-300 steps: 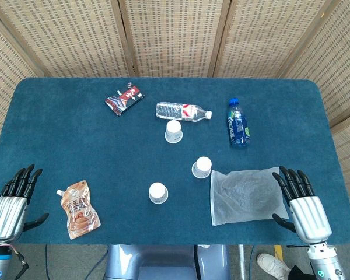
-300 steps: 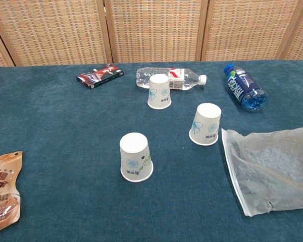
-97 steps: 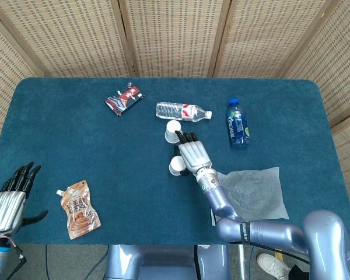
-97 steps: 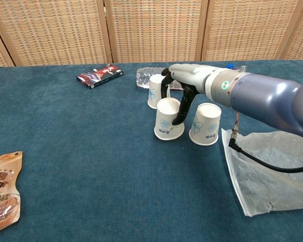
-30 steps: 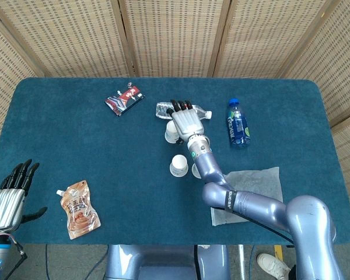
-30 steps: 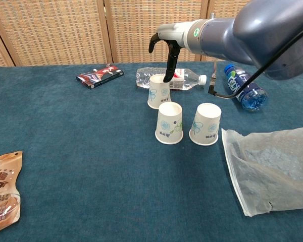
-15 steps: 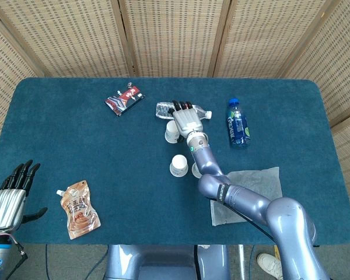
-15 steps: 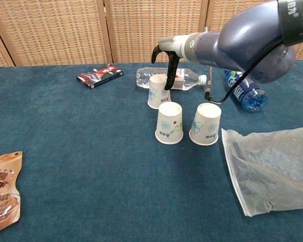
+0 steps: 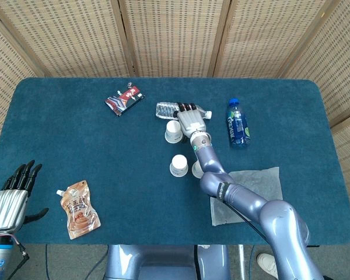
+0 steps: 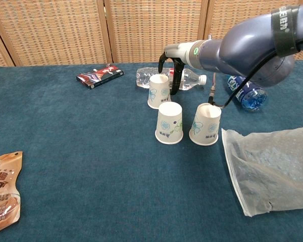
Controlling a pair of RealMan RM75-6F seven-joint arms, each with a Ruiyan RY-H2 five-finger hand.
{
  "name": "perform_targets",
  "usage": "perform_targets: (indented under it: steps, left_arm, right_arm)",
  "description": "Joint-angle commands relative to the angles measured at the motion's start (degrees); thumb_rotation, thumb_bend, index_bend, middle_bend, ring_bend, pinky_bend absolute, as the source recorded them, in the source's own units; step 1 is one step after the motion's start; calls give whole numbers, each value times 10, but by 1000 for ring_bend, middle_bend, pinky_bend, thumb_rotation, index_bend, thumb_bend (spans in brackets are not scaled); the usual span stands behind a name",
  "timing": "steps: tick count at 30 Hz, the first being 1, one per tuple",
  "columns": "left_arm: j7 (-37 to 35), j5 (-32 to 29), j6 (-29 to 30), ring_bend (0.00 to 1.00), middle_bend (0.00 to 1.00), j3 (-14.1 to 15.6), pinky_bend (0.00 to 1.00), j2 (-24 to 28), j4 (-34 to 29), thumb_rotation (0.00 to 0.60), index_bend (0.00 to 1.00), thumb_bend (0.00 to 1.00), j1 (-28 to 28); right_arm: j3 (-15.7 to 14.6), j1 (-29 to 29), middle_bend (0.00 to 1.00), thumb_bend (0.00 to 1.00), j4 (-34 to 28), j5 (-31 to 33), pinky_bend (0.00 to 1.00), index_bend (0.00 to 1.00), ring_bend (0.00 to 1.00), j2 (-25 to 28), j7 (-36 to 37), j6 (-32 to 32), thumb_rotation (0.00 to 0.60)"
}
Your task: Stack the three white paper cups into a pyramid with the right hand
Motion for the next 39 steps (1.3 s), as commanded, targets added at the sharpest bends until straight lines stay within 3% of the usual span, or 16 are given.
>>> perform_targets:
  steps: [1, 5, 13, 21, 29, 39]
  left_arm:
    - [2, 0, 0, 0, 0, 1, 161, -1, 0, 600, 27, 131, 0]
    - [7, -2, -3, 0, 0, 2, 161, -3, 1, 600, 27, 131, -1]
    - [10, -4, -8, 0, 0, 3, 161, -6, 3, 600, 27, 134, -3]
    - [8, -1, -6, 0, 0, 4, 161, -6, 2, 600, 27, 136, -2]
    - [5, 12, 3, 0, 0, 7, 161, 2, -8, 600, 27, 135, 2]
    - [-6, 43, 10, 0, 0, 17, 161, 11, -20, 600, 27, 135, 5]
  right_arm:
    - [0, 2, 0, 176, 25, -10, 48, 306, 0, -15, 14, -16, 600]
    - [2, 6, 0, 175, 57, -25, 50, 323, 0, -34, 32, -33, 600]
    - [8, 13, 0, 173, 102, -58, 76, 474, 0, -58, 63, -47, 600]
    - [12, 8, 0, 173, 92, -81, 78, 491, 0, -53, 74, -33, 600]
    - [24, -8, 0, 172, -30, -98, 79, 503, 0, 14, 60, 45, 600]
    - [37, -52, 0, 173, -333, -50, 79, 508, 0, 163, -35, 194, 600]
